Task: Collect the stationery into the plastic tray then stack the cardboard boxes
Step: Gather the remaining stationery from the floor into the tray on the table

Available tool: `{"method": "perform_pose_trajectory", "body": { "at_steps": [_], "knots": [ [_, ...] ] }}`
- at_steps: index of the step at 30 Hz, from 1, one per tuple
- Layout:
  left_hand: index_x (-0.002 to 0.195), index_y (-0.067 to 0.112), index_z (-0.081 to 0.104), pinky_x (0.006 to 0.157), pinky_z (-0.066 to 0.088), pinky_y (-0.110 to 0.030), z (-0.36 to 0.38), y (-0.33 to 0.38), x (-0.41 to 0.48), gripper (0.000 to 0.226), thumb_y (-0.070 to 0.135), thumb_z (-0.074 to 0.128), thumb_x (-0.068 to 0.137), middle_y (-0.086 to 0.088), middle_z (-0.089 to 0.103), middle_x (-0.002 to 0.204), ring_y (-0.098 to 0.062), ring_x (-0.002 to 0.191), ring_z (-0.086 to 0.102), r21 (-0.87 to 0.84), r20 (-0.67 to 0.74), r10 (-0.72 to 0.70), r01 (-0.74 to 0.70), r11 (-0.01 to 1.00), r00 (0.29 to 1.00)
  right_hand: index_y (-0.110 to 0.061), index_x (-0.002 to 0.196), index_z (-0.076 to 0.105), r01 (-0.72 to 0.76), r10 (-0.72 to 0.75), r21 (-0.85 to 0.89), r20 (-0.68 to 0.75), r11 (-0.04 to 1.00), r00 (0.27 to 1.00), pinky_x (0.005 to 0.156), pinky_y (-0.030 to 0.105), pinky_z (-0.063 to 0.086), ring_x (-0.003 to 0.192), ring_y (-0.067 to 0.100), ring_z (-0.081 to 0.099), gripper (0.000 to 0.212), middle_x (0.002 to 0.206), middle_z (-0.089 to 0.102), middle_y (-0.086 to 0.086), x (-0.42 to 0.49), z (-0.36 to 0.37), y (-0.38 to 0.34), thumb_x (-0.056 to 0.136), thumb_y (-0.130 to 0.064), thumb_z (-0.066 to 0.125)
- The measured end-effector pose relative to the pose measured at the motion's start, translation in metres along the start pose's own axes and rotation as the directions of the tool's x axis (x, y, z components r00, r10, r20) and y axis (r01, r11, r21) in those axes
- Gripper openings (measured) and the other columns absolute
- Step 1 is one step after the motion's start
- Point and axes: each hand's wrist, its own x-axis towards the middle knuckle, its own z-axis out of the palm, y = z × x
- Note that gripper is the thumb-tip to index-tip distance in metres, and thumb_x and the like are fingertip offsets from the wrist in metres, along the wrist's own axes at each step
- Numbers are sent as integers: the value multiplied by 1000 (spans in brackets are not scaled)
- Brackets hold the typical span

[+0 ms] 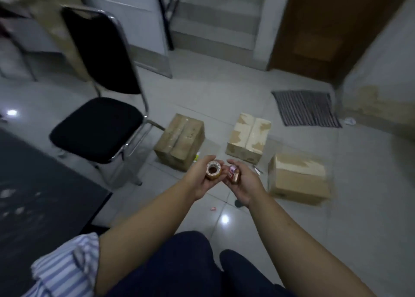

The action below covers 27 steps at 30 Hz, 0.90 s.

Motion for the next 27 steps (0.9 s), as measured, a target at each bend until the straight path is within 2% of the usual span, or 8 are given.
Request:
{"method": "perform_pose_trajectory", "body": {
  "at_steps": [3,7,10,12,15,19,24,27],
  "knots": [
    [76,2,60,47,55,-19,-34,11,-43,30,22,48,95,-10,65,63,-12,47,65,-128,-78,53,-62,990,996,-9,88,62,-67,79,-134,91,989,993,68,30,51,66,18,60,15,78,61,10,-17,39,17,91,-14,49],
    [69,5,65,48,55,-17,-102,9,-101,38,23,45,95,-4,69,57,-10,48,66,-268,-213,122,-178,947,969,-10,88,61,-140,212,-294,229,945,950,52,21,54,50,12,64,15,61,68,4,-37,101,60,92,-13,47],
    [61,5,70,53,56,-18,-156,6,-141,45,23,46,95,-4,69,57,-10,49,65,-344,-350,146,-272,899,925,-8,89,58,-192,326,-396,305,898,895,50,20,55,51,14,65,14,67,68,11,-53,147,102,93,-11,46],
    [72,3,65,52,57,-21,-197,4,-171,32,21,50,93,-7,67,61,-13,51,65,-398,-464,155,-362,843,872,-8,95,57,-203,405,-489,354,849,843,54,23,55,61,18,65,14,79,65,15,-64,180,138,95,-13,43],
    [75,1,62,50,57,-21,-243,-3,-207,26,18,52,92,-9,67,57,-16,52,66,-460,-564,144,-454,763,813,-9,97,59,-202,497,-595,387,778,776,58,25,55,72,21,62,15,83,65,14,-78,218,181,94,-14,45],
    [73,3,64,46,54,-20,-319,-13,-261,26,19,56,91,-7,67,56,-21,67,63,-482,-703,92,-568,668,705,-8,94,62,-193,605,-702,403,686,687,62,29,53,72,23,63,14,81,67,15,-106,283,258,92,-14,50],
    [70,4,60,45,53,-21,-400,-26,-315,29,18,52,94,-5,64,56,-18,64,58,-435,-857,3,-727,531,515,-8,94,63,-164,716,-794,411,585,564,55,24,54,71,21,61,16,79,64,12,-157,343,351,94,-14,48],
    [73,5,57,40,51,-19,-438,-30,-342,28,19,49,96,-6,62,56,-18,63,55,-400,-903,-39,-804,440,428,-7,98,61,-154,766,-828,405,539,499,55,24,55,74,21,60,17,82,61,11,-180,367,395,95,-13,46]
  ]
}}
